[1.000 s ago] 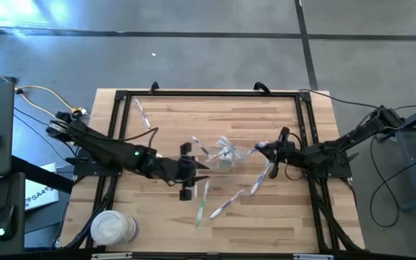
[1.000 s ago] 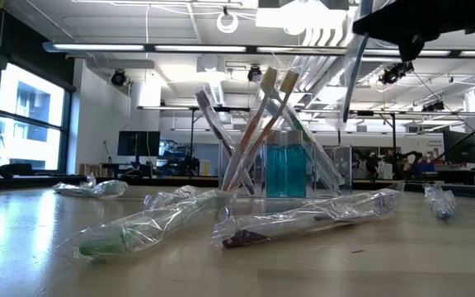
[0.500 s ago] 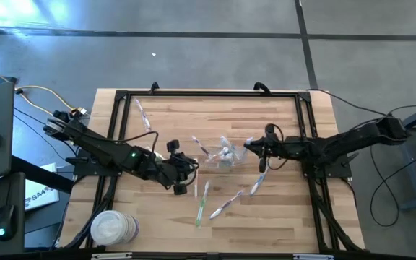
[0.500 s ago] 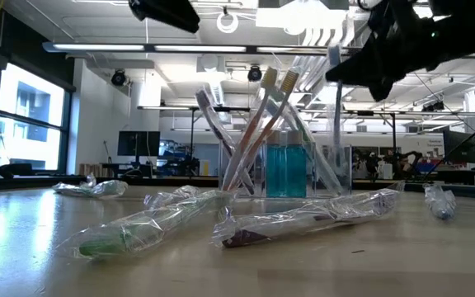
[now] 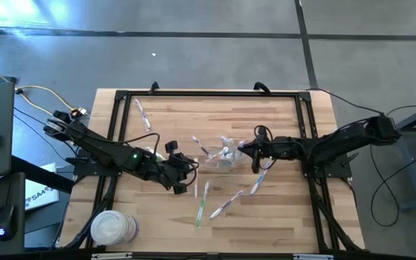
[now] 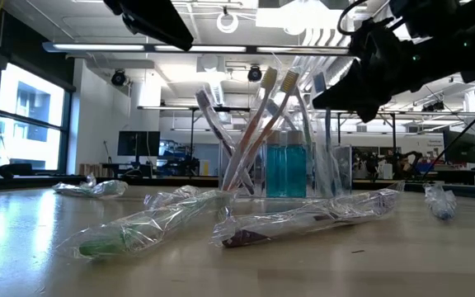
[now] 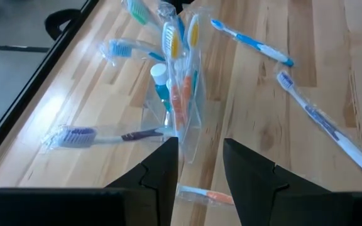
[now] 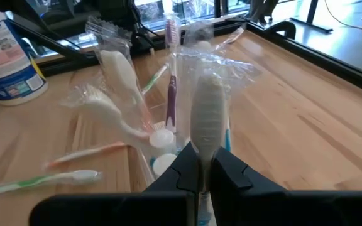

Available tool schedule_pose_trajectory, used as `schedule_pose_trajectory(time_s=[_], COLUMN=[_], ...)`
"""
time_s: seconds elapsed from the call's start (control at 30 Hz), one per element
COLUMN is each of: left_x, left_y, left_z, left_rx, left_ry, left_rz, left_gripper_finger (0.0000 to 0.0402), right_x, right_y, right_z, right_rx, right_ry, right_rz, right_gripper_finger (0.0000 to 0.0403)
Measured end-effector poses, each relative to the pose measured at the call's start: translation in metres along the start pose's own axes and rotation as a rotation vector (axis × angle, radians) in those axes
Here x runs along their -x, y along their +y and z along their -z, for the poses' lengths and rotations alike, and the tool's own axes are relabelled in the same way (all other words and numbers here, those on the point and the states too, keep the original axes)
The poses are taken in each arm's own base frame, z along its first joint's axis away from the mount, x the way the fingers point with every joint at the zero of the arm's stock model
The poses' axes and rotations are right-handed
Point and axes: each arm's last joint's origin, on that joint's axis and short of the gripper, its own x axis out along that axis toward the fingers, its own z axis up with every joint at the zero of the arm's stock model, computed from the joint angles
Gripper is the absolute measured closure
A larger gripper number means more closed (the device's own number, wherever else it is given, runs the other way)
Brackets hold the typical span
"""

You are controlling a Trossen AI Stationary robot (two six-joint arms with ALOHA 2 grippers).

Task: Pick & Place toothbrushing station
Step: Put the left blue toothbrush into the wire organizer

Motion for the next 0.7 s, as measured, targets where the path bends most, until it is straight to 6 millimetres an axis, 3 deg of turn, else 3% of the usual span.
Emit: schedule_pose_trajectory(time_s=[0.17, 0.57, 0.7], left_x=[0.0000, 0.0000, 0.0003], left_y=[0.0000, 0.0013, 0.0028], left_z=[0.0000, 0.0042, 0.0084], left_rx=[0.004, -0.002, -0.032], left_ry=[0.000, 0.038, 0.078], left_rz=[0.000, -0.008, -0.019], left_gripper_finger=[0.0277, 0.0277, 0.0277], right_x=[-0.0015, -0.0017, -0.0017], right_y=[0.0010, 0.0009, 0.0008], right_z=[0.0020, 0.0034, 0.0029], right_rx=[0.006, 0.009, 0.022], right_ry=[0.011, 0.025, 0.019], right_rz=[-0.016, -0.020, -0.013], right_gripper_finger=[0.0371, 0.0223, 0.0193])
